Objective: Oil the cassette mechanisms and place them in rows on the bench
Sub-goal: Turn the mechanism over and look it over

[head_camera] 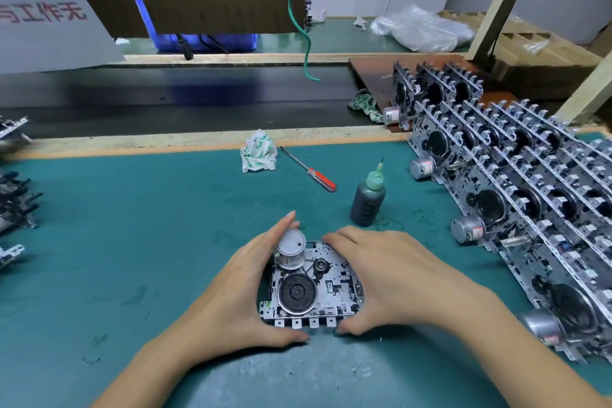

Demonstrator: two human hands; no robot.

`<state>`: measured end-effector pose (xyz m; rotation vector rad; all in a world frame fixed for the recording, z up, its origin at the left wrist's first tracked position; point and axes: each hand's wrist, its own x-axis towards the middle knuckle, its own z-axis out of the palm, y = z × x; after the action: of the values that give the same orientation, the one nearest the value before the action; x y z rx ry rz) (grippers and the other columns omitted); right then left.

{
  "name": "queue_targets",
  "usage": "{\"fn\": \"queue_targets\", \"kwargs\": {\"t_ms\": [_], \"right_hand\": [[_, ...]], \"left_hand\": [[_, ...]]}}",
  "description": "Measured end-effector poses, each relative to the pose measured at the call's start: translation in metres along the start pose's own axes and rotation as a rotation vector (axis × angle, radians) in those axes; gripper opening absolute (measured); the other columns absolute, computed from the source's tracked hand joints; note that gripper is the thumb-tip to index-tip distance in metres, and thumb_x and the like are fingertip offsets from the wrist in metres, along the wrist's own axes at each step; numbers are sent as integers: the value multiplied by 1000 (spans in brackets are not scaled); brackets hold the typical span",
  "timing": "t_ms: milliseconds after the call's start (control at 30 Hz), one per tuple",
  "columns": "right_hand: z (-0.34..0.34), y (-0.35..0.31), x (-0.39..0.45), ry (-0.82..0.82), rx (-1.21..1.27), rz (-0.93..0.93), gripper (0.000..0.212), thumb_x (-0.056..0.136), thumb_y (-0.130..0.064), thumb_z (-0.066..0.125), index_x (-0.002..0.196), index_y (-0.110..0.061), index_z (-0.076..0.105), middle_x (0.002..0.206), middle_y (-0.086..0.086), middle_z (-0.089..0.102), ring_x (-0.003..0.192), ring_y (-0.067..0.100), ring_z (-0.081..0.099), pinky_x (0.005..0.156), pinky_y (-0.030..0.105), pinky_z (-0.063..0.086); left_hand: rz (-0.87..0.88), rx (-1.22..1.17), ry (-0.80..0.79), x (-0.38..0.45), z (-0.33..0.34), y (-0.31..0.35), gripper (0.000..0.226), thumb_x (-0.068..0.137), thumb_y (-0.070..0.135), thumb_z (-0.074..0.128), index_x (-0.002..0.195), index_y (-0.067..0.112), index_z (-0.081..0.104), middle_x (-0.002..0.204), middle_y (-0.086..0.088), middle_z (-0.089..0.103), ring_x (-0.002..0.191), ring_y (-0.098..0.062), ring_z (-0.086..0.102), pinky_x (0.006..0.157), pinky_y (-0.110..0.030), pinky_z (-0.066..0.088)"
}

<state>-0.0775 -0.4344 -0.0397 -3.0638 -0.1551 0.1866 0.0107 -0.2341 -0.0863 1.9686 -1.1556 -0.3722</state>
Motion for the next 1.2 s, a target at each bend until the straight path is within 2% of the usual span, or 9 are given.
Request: {"fn": "queue_targets", "kwargs": {"t_ms": [133,267,367,467,533,633,800,1033,1200], "right_hand": [[-10,9,-4,1,198,46,94,52,-70,72,132,-31,42,121,-16,55,110,10,54,95,31,42],[-10,7,-12,-90,1164,-60,74,52,-41,84,119,-28,55,119,-15,64,110,2,59,99,24,45],[0,-10,-8,-208,1571,-177,91,55,-63,80,123,-8,51,120,9,61,116,25,56,106,43,40],[12,-24,-5,-330,1901,-497,48,84,-45,64,125,-24,50,124,-9,59,122,8,50,107,28,38],[12,-25,-6,-427,2086,-355,66,78,-42,72,123,-15,33,125,-2,62,120,14,54,103,31,42],[23,-18,-6,-529,2252,-365,76,71,-45,78,121,-17,28,127,2,61,120,18,55,104,35,41],[17,-16,-2,-323,1892,-121,60,66,-40,81,115,-14,58,119,4,63,110,14,59,99,29,44],[14,19,-10,667,997,425,30,86,-29,63,58,-19,63,46,-1,51,43,8,45,49,22,38],[4,35,-28,420,347,252,24,84,-5,58,89,-29,62,85,-19,59,76,0,54,68,21,43]], "left_hand": [[-161,-395,35,3,-4,0,134,38,53,89,145,42,9,145,28,32,131,9,35,106,-13,31],[-209,-916,-146,14,-9,14,96,64,54,77,137,2,45,139,-19,49,115,-31,55,108,-38,35],[-249,-1078,-259,16,-2,22,131,22,85,72,102,-18,59,65,-27,62,58,-24,59,66,-32,46],[-304,-1207,-256,15,9,23,144,11,83,74,98,-29,50,35,-10,45,36,-20,52,46,-31,50],[-435,-1274,-187,20,15,19,153,13,81,76,107,-33,40,52,-21,51,72,-39,57,78,-61,45],[-495,-1481,-172,22,22,19,123,24,83,75,112,12,27,51,-4,48,43,-14,48,58,-32,36],[-360,-1687,-233,30,10,24,119,56,78,70,144,5,37,141,-18,40,112,-38,58,97,-49,42],[-297,-1688,-177,39,1,5,94,70,66,68,136,0,48,143,-25,42,131,-40,42,108,-53,35],[-457,-1704,-138,43,8,-2,95,71,70,56,131,-3,52,137,-30,46,123,-44,49,105,-52,38]]}}
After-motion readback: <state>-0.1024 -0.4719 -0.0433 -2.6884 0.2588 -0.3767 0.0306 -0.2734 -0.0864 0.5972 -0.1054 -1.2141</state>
